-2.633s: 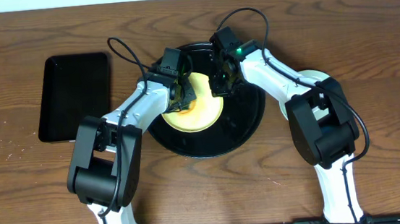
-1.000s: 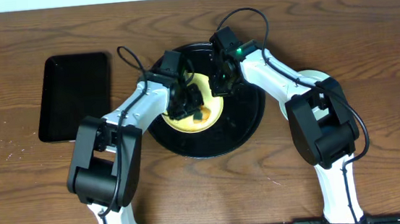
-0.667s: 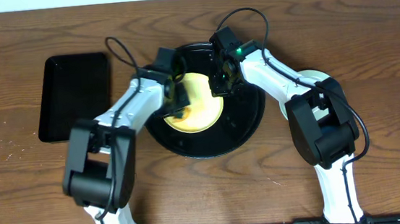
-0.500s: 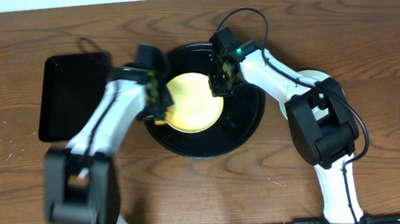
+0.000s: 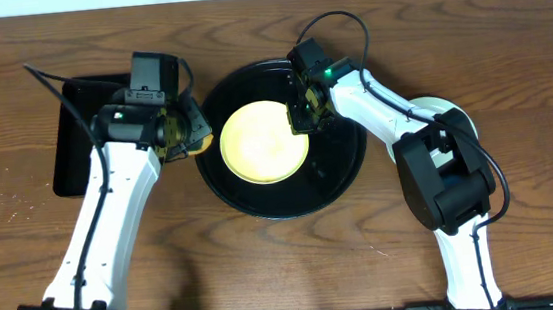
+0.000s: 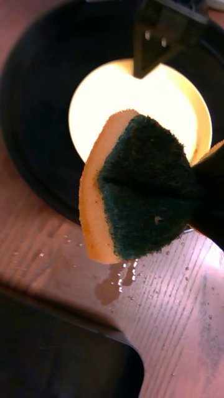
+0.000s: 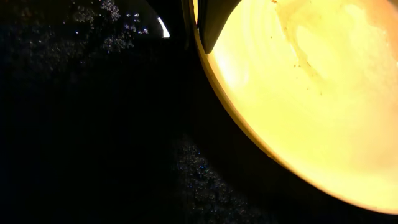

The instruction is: Clean dirty plates on tray and stack at the side

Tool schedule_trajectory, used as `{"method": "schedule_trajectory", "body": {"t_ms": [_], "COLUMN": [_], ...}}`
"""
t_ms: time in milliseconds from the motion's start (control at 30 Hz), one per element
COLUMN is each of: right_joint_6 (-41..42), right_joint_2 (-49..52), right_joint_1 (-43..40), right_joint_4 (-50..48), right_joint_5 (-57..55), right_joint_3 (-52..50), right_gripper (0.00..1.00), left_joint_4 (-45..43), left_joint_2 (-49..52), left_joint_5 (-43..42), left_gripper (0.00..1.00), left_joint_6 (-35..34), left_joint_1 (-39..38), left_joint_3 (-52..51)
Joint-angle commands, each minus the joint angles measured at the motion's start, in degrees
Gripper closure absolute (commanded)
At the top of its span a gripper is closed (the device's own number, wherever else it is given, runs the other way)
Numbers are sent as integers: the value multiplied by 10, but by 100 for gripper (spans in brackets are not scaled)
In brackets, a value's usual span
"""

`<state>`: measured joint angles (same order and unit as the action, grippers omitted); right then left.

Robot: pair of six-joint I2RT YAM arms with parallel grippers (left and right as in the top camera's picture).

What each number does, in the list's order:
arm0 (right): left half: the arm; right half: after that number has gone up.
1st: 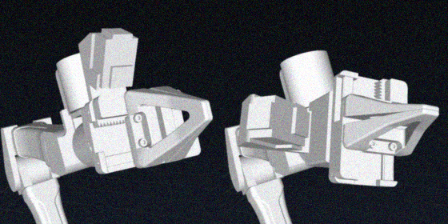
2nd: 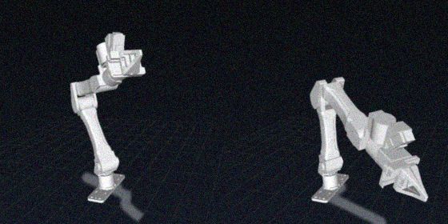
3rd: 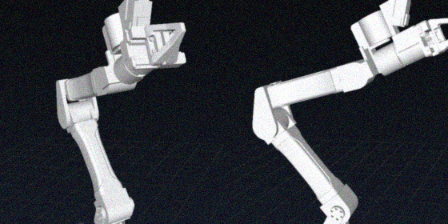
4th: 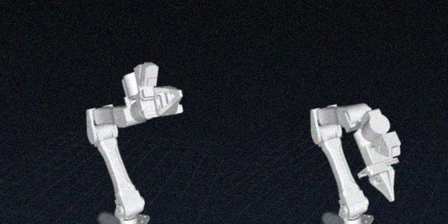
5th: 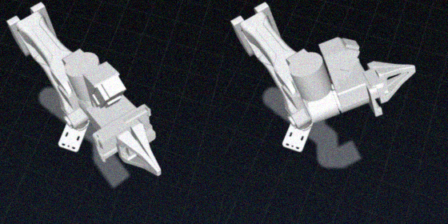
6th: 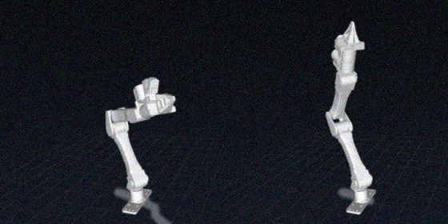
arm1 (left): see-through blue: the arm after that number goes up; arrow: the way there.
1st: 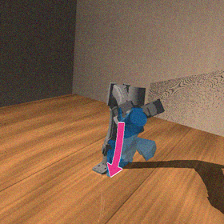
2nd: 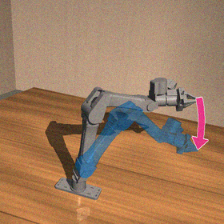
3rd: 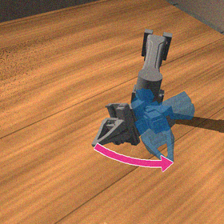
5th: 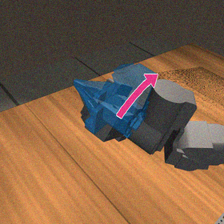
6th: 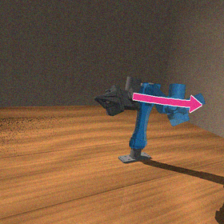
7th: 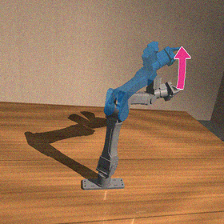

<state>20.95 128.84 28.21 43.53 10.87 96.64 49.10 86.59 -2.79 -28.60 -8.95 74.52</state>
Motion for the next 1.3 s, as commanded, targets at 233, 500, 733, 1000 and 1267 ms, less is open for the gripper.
{"method": "schedule_trajectory", "body": {"t_ms": [233, 500, 733, 1000, 1267], "right_joint_6": [-15, -30, -30, -42, -64], "right_joint_2": [-89, -170, -156, -132, -84], "right_joint_1": [-2, 4, 4, 3, 3], "right_joint_4": [23, 40, 38, 2, -24], "right_joint_5": [-79, -154, -142, -86, -26], "right_joint_3": [-17, -17, -25, -44, -45], "right_gripper": [99, 99, 99, 98, 85], "left_joint_4": [7, 8, 7, 7, 6], "left_joint_2": [22, 22, 22, 22, 22], "left_joint_5": [8, 9, 10, 10, 10], "left_gripper": [90, 90, 91, 91, 91], "left_joint_6": [7, 7, 7, 7, 7], "left_joint_1": [3, 3, 3, 3, 3], "left_joint_3": [-12, -12, -12, -12, -12]}}
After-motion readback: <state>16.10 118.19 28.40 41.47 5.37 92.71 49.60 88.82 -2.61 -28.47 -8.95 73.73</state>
